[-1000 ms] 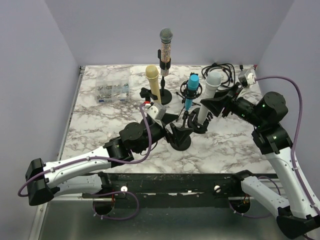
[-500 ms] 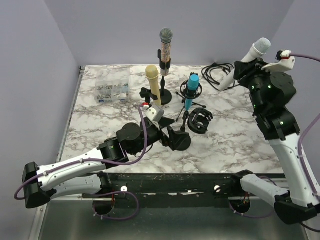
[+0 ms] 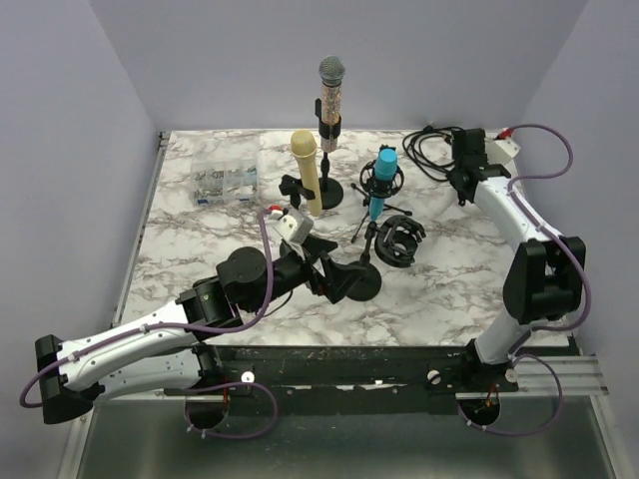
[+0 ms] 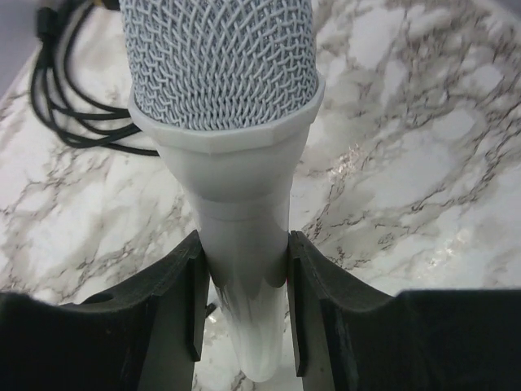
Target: Remove the microphone from the stand
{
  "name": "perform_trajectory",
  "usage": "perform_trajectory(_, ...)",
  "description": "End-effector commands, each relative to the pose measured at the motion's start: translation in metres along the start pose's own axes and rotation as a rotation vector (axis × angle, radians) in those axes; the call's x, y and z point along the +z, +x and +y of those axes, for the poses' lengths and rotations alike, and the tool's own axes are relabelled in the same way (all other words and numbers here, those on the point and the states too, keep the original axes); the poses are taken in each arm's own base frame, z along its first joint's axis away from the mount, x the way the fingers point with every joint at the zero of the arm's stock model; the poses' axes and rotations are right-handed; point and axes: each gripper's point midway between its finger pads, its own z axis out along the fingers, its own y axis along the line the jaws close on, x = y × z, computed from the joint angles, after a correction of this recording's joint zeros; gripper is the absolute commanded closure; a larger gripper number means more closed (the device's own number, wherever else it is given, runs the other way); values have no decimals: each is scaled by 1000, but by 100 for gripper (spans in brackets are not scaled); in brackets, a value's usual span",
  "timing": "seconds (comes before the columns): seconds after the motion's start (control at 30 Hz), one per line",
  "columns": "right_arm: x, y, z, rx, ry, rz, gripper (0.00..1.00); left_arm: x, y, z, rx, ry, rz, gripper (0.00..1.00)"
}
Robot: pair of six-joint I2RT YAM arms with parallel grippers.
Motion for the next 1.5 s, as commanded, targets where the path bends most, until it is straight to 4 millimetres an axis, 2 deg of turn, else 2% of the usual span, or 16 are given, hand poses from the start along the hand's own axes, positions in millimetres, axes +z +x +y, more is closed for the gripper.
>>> perform_trajectory(0.0,41,34,-13,284,54,199,99,-13,-6,-6,-39,31,-7,1)
perform_trajectory(0.07,60,45,-30,371,104,235,99,-15,-6,-3,-36,18,-8,1)
perform_trajectory(0.27,95,68,-69,545,227,261,99,-24,-7,7,-10,-23,-17,1)
perform_trajectory(0.4,114,87,-82,602,250,332,95,-27,-7,13,-6,-42,-27,1)
perform_trajectory(0.57,121,103,-92,585,291,358,92,-26,-4,16,3,-52,-19,1)
perform_trajectory(0.8,123,120,-99,567,324,389,62,-29,-8,19,17,-73,-21,1)
perform_trajectory(0.9,121,119,-102,552,326,383,46,-30,-9,21,15,-82,-24,1)
perform_trajectory(1.03,117,109,-103,520,306,360,13,-31,-8,21,11,-78,-25,1)
perform_trajectory(1.1,114,103,-102,496,289,346,2,-30,-8,21,8,-80,-24,1)
perform_trajectory(1.27,99,84,-106,424,253,309,0,-29,-7,19,-2,-67,-26,1)
perform_trajectory(1.47,63,55,-95,253,81,296,0,-21,-4,11,-18,-30,-5,1)
